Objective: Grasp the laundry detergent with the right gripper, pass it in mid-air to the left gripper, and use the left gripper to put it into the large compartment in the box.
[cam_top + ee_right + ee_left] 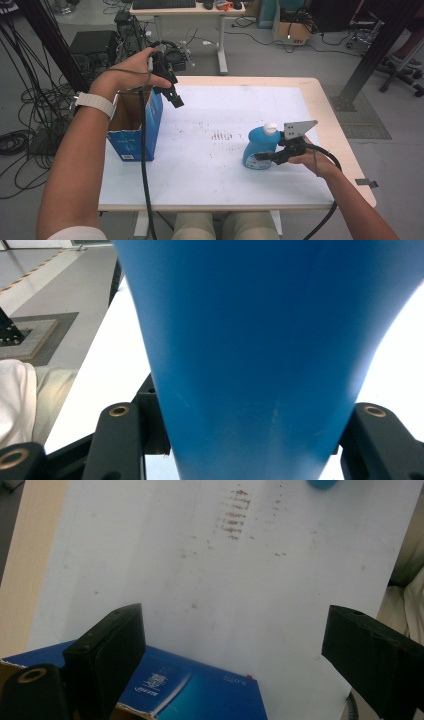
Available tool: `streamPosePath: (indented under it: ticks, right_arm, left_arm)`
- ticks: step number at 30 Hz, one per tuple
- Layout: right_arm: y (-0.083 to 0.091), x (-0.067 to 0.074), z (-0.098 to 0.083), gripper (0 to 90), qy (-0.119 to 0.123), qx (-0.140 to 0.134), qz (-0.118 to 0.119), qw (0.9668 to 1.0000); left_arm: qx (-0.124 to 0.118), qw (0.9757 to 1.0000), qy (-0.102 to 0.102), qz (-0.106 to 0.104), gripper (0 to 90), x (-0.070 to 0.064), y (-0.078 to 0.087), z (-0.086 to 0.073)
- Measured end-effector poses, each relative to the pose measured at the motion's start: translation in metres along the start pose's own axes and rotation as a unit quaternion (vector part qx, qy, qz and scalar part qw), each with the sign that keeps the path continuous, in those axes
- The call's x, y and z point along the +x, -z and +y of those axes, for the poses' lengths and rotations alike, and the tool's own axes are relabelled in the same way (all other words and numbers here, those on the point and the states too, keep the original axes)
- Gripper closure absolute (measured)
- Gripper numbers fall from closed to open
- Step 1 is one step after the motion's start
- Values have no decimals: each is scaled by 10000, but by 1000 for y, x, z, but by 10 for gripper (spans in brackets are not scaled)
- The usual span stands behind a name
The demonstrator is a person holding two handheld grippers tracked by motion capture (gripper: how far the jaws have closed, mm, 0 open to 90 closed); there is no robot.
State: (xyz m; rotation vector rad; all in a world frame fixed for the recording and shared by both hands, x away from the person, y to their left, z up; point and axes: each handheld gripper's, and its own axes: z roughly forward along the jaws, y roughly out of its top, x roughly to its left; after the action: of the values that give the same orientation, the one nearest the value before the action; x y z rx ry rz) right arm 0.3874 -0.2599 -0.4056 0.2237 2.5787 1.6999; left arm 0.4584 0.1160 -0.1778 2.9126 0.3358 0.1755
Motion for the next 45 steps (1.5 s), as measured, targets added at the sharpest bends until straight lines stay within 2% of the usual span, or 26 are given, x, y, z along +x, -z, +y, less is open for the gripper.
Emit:
streamPosePath:
  ticks: [1, 7, 8, 13, 14, 21, 27, 39, 45]
  right_arm:
    - [-1, 1, -1, 428, -32, -92, -49, 9999]
    - [0, 0, 0, 429, 59, 8, -5, 10000]
    - [-1, 1, 0, 430, 2, -115, -87, 9999]
    - [-1, 2, 0, 431, 40, -80, -68, 9999]
    - [0, 1, 1, 431, 69, 4, -18, 10000]
    - [0, 1, 1, 432, 84, 9, -21, 10000]
    - [0, 2, 0, 433, 76, -55, -56, 9999]
    - [1, 1, -1, 433, 10, -110, -79, 9999]
    - [4, 0, 2, 433, 26, -243, -108, 9996]
  left_arm:
    - [-11, 10000, 5, 3, 107, 0, 0, 0]
    - [-13, 10000, 0, 32, 105, -3, 2, 0]
    - [-14, 10000, -10, 41, 105, -3, 2, 0]
    - [-24, 10000, -6, 57, 105, -4, 3, -1]
    - [-19, 10000, 11, 58, 105, -5, 3, -1]
    - [-44, 9999, -28, 115, 105, -9, 6, 0]
    - [-58, 9998, -89, 155, 105, -13, 7, 2]
    - [-40, 9998, -69, 181, 106, -16, 10, 0]
    - [-65, 9998, -76, 177, 108, -18, 12, 0]
